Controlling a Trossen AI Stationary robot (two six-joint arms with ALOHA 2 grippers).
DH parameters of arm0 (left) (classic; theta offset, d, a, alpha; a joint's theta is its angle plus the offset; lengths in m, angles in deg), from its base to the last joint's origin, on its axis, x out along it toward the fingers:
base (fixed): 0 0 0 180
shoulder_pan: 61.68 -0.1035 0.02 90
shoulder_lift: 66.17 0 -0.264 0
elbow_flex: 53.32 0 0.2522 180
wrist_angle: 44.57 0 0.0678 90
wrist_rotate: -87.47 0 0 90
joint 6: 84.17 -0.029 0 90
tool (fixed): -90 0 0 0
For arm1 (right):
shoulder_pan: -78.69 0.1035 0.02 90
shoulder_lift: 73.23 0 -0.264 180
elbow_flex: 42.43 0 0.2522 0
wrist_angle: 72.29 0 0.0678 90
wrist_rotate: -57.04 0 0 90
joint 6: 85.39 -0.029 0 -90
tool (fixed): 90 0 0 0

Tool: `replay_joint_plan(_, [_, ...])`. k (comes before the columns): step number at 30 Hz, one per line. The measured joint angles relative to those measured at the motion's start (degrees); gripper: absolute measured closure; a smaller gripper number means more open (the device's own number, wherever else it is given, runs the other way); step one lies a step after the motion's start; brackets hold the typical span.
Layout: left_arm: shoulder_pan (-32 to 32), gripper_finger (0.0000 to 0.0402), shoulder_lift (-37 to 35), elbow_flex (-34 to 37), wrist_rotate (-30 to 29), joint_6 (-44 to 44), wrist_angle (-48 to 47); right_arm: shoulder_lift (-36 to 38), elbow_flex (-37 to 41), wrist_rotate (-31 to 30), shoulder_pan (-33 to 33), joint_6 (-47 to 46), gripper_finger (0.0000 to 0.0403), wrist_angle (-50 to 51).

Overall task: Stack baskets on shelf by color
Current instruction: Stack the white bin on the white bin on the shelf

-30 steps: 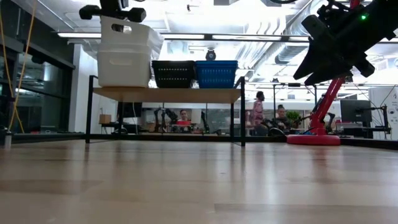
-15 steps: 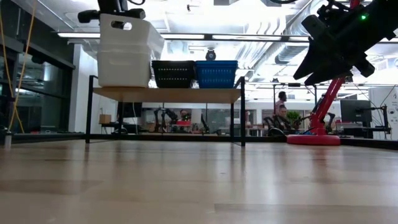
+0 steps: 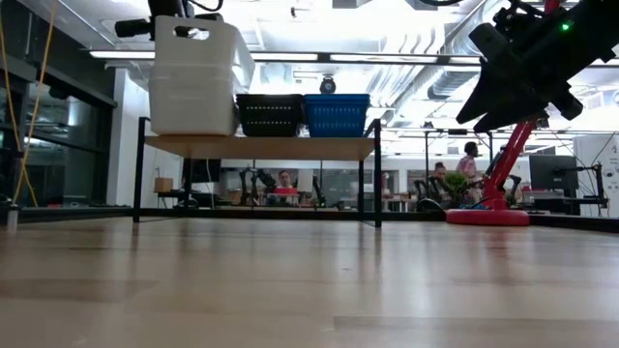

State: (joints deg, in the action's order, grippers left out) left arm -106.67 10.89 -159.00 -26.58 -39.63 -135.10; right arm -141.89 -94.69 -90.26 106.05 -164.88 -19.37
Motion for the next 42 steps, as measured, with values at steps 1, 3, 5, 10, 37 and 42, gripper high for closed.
replay_joint_plan(1, [0.0, 0.0401, 0.0, 0.0, 0.36, 0.37, -0.11, 0.0, 0.0, 0.0, 0.01, 0.01, 0.0235, 0.0])
replay_joint_plan(3, [0.0, 0.0401, 0.0, 0.0, 0.51, 0.96, -0.53, 0.0, 0.0, 0.0, 0.01, -0.01, 0.0235, 0.0])
replay_joint_plan(5, [0.0, 0.0401, 0.0, 0.0, 0.47, 1.33, -1.02, 0.0, 0.0, 0.0, 0.01, -0.01, 0.0235, 0.0])
replay_joint_plan(10, [0.0, 0.0401, 0.0, 0.02, -0.25, 0.69, -1.44, 0.0, 0.0, 0.0, 0.01, 0.01, 0.0235, 0.0])
replay_joint_plan(37, [2.03, 0.0315, -0.02, 0.02, 0.78, -2.76, 1.33, 0.0, 0.0, 0.0, 0.01, 0.01, 0.0235, 0.0])
replay_joint_plan(42, [2.03, 0.0277, -0.47, 0.02, 1.63, -4.79, 3.41, 0.0, 0.0, 0.0, 0.0, 0.01, 0.0235, 0.0])
